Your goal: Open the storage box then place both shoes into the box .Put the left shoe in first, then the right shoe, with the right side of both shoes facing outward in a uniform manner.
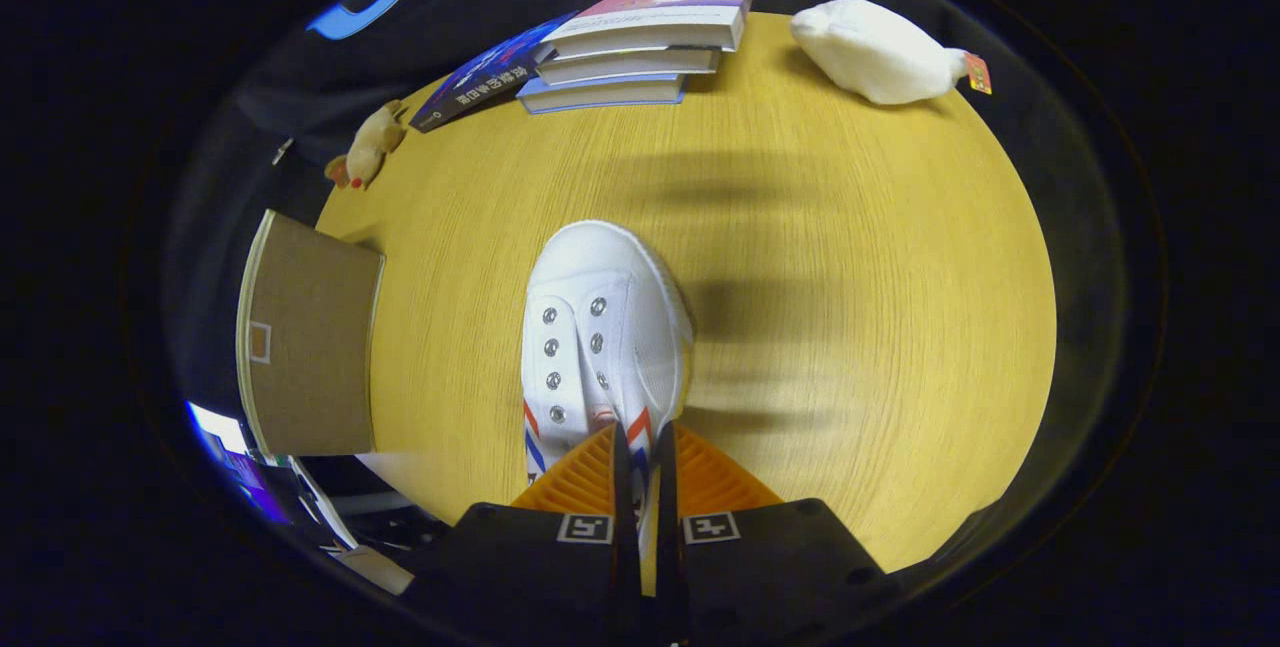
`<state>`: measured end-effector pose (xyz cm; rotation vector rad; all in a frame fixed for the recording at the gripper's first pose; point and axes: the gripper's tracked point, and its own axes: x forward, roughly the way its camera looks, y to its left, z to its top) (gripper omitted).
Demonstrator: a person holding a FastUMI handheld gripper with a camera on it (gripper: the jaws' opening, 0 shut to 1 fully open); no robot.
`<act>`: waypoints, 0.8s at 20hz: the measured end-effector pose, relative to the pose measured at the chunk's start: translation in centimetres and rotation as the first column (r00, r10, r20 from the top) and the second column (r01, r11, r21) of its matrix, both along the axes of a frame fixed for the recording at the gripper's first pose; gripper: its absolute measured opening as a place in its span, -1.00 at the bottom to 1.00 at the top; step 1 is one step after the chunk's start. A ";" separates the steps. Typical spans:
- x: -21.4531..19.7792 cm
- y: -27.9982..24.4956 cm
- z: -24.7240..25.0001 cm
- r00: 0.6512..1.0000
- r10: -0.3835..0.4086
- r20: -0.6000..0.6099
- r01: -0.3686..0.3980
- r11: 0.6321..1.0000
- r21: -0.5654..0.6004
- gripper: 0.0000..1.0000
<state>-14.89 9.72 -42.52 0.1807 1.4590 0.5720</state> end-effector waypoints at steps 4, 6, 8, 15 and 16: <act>0.4 1.1 4.1 0.997 -0.083 -0.009 0.083 0.995 0.061 -0.79; 0.8 2.3 6.9 0.993 -0.117 0.000 0.117 0.988 0.098 -0.79; 1.2 4.0 9.9 0.990 -0.140 0.011 0.137 0.981 0.140 -0.79; 1.6 12.4 20.2 0.985 -0.165 0.046 0.148 0.955 0.256 -0.79; 1.2 13.9 21.5 0.985 -0.166 0.040 0.149 0.951 0.272 -0.79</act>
